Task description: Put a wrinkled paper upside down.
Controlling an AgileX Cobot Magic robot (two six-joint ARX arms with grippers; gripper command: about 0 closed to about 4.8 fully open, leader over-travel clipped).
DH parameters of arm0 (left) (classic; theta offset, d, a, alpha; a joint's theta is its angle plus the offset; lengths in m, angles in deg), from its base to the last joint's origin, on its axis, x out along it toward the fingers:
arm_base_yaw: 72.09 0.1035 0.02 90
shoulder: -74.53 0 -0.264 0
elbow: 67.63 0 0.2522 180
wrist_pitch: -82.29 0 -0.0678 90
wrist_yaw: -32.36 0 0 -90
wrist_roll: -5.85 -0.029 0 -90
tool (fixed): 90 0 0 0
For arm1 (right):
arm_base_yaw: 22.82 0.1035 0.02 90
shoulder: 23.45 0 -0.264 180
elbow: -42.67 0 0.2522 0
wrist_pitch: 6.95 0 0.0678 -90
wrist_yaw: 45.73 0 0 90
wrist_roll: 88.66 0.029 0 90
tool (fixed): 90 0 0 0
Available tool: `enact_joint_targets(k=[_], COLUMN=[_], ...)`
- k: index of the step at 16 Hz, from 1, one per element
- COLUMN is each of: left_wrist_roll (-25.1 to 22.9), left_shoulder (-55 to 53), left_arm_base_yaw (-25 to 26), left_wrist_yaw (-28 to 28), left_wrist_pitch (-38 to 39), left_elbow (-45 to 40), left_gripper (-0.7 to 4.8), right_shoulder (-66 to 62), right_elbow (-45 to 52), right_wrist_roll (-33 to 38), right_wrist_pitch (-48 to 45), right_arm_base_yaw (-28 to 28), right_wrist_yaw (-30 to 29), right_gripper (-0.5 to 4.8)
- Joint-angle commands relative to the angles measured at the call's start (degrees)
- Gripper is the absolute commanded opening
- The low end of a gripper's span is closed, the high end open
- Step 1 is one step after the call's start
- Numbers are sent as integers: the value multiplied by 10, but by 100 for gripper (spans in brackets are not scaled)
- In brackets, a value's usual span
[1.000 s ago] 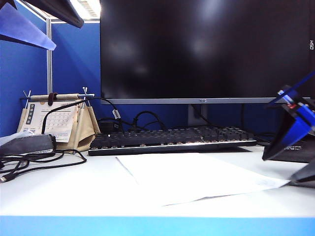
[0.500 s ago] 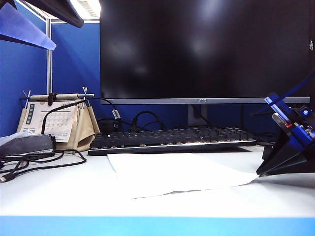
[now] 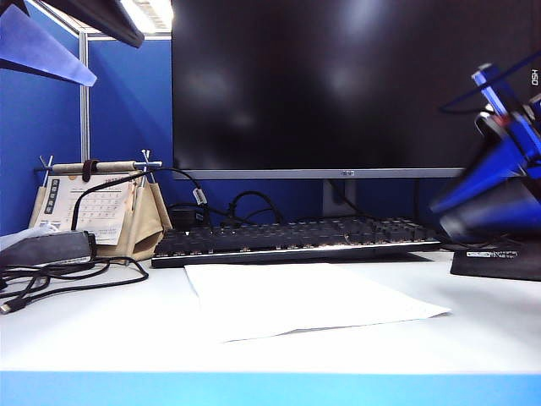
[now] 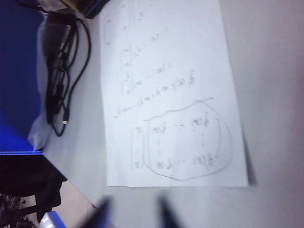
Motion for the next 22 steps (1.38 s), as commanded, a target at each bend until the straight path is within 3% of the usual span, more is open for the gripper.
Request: enact_joint_targets(k=[1,4,5,8,9,10,12,14,15,16,17,19,22], left_wrist_roll=[5,5,5,4,5,4,4,4,4,4,4,4,4], left_shoulder=[0,0,0,0,1,1,1,1,1,1,1,1,1], left_arm_base_yaw=[0,0,0,0,0,0,0,0,0,0,0,0,0], left_wrist_yaw=[-2,-2,-2,-4,-4,-4,-4,-6,-6,-6,-6,-5,-3], left_wrist_pitch=[-7,3,6,5,10,14,13,1,2,1,0,-6,-6], left_elbow=[3,3,3,3,3,3,3,3,3,3,3,3,3], left_gripper=[467,467,467,467,467,467,467,467,467,467,467,467,467], right_shoulder=[-73,-129,-135,-177,-229,-238,-239,-238,-224,-203,-85,95,161], right_elbow=[-1,-1,-1,-10,-45,-51,-52,-52,-52,-50,-50,-53,-96], right_wrist_roll=[0,-1,1,41,48,49,49,49,46,27,-16,-34,-107], right_wrist_pitch=[-17,-41,-51,-118,-126,-130,-144,-145,-125,-100,-11,78,203], right_arm_base_yaw=[0,1,1,57,73,73,73,73,73,73,71,70,68], right_wrist_yaw=[36,31,19,24,33,33,23,20,-18,-13,24,105,176], right_gripper=[299,289,260,260,195,96,-5,-5,-5,-5,-5,-5,-5])
